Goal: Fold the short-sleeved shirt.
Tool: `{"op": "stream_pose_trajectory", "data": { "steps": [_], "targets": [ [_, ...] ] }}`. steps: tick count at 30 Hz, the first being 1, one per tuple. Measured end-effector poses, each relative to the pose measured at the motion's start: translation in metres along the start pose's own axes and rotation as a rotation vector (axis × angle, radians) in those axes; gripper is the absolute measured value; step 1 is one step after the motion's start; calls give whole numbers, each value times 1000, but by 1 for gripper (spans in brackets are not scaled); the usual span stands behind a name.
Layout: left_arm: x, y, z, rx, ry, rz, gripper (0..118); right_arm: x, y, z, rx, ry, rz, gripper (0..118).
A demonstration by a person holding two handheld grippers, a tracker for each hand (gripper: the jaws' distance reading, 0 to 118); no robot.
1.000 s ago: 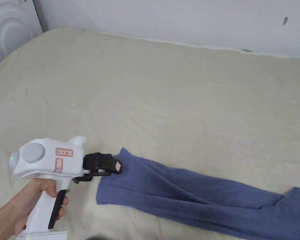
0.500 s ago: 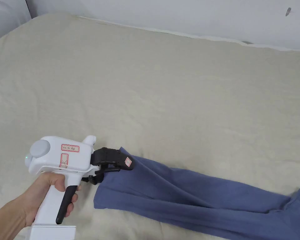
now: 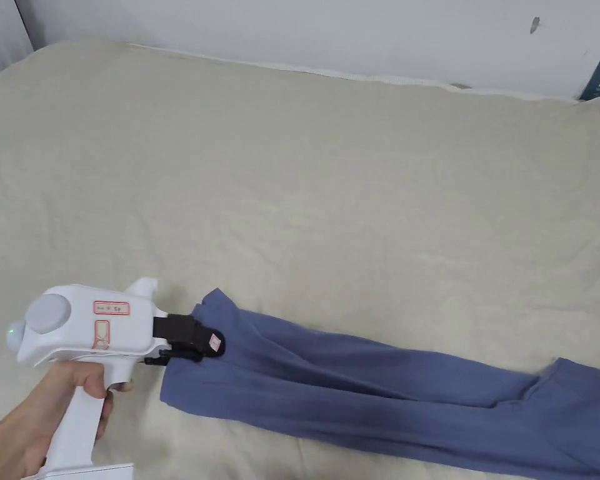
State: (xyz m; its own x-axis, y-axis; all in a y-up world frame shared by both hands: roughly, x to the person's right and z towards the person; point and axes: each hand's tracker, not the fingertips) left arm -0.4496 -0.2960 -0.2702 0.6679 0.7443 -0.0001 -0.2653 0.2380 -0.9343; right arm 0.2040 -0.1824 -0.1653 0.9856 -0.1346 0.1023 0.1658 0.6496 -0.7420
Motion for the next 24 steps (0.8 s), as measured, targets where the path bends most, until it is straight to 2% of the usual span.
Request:
{"op": "stream_pose_trajectory", "data": {
  "steps": [9,10,13,14,18,22,24],
  "targets": [
    [-16,-12,72,117,135,40,6,5,-2,2,27,32,-12,0],
    [-16,-15,81,91,166,95,6,5,-3,2,28,39,-17,0],
    [-7,-15,92,131,210,132,6,2,-5,1,28,60,-12,0],
    [3,-15,91,103,228,66,6,1,-6,0,28,61,-5,0],
    [39,-9,82,77,387,-25,6,-1,-10,2,23,88,-1,0],
    [95,-12,64,39,570,-229,6,2,-15,5,22,99,16,0],
    [124,-21,51,38,593,-239,6,2,-18,6,32,95,27,0]
  ]
}}
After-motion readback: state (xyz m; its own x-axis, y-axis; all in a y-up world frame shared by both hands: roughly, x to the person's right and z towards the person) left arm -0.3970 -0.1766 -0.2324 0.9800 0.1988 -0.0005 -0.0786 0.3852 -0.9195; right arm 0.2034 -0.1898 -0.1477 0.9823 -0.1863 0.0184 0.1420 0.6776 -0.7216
